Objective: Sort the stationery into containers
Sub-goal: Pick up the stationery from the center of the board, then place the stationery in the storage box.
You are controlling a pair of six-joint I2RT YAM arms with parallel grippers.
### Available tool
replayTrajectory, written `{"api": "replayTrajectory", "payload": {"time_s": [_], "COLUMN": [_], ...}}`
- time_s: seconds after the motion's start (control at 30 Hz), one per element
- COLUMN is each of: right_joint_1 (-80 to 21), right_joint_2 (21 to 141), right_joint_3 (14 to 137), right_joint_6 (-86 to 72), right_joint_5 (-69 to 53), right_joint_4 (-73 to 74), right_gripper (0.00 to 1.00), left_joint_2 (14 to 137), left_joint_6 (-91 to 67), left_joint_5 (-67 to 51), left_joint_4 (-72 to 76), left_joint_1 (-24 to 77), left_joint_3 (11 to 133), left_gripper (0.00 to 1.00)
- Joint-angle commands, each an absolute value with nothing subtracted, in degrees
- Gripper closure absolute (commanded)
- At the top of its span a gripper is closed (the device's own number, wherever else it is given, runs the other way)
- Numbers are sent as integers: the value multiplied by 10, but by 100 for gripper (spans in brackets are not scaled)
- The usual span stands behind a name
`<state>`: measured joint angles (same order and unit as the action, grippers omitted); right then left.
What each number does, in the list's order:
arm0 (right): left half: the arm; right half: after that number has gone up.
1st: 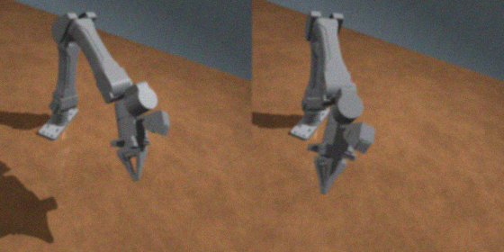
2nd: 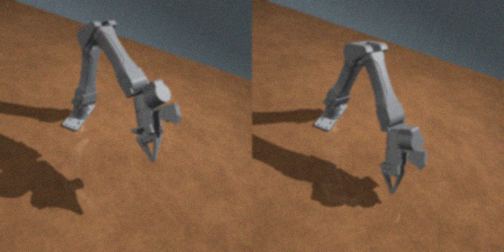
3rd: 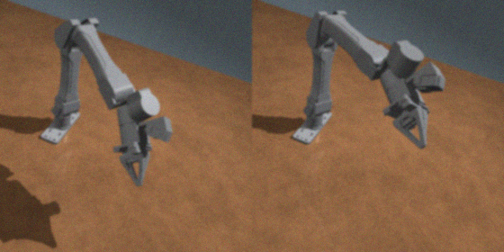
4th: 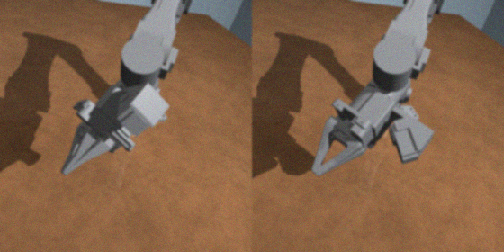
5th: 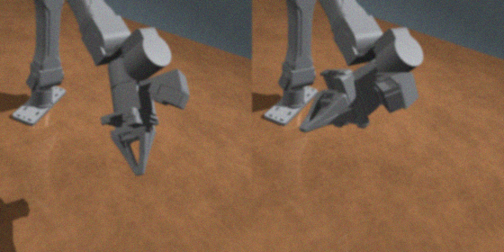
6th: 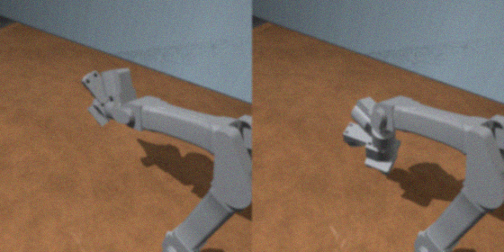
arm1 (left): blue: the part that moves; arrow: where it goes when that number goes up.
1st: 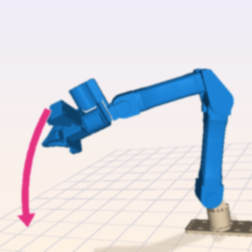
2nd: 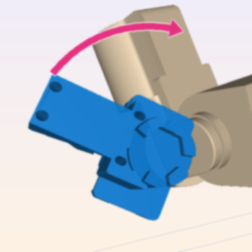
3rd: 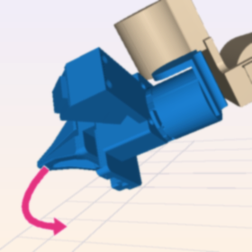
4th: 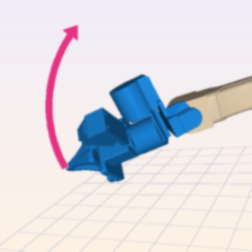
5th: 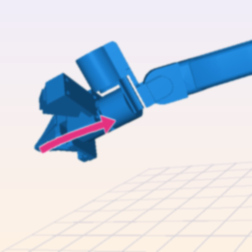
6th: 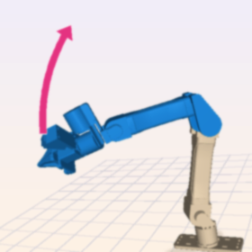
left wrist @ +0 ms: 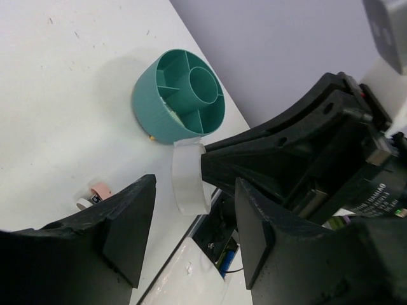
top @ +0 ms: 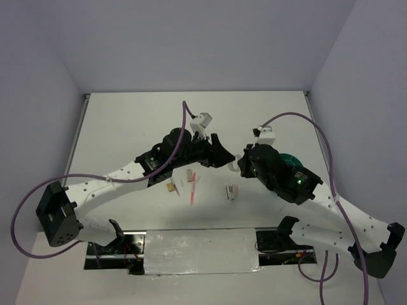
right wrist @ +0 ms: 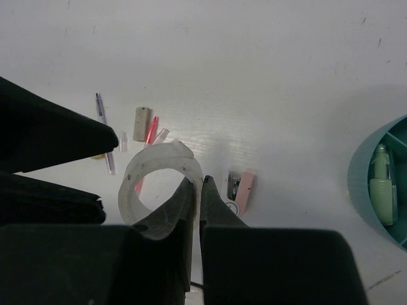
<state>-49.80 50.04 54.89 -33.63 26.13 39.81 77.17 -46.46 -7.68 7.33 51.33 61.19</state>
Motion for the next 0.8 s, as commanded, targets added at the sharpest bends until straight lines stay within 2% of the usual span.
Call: {"api": "replayTrajectory", "payload": {"time_s": [0.0,0.13,0.27,0.3,0.43,0.47,0.5,0.53,0.57,0.77], "right_joint_1": [-504,-504,-505,-505,-506,-506,-505,-506,-505,-505], "right_joint_2": [495,492,490,491,492,491,483,475,464,364], "right_joint_3": [577,584,587,587,582,579,577,575,570,588], "right_joint_6": [-338,-336,-330,-330,-327,-325,-323,-321,-321,-395], "right_joint_5": [271,277,273,273,271,269,266,267,272,352], "right_joint_4": [387,388,382,381,374,374,372,373,376,494], "right_gripper": [100,100,100,100,100,99,83,56,1,0], "left_joint_2": [788,800,816,820,838,840,843,850,854,919], "left_joint_6": [-453,-453,-457,-457,-460,-458,-455,-441,-429,-279], "left_joint_5": [-89,-84,-103,-112,-130,-130,-128,-124,-118,-73], "left_joint_4": [99,101,114,114,119,115,109,102,79,54], "left_joint_1": [520,524,525,526,526,526,525,526,526,526], "left_joint_3": [640,633,635,642,657,661,674,682,693,772], "left_gripper": [36,37,49,61,89,100,100,100,100,100]}}
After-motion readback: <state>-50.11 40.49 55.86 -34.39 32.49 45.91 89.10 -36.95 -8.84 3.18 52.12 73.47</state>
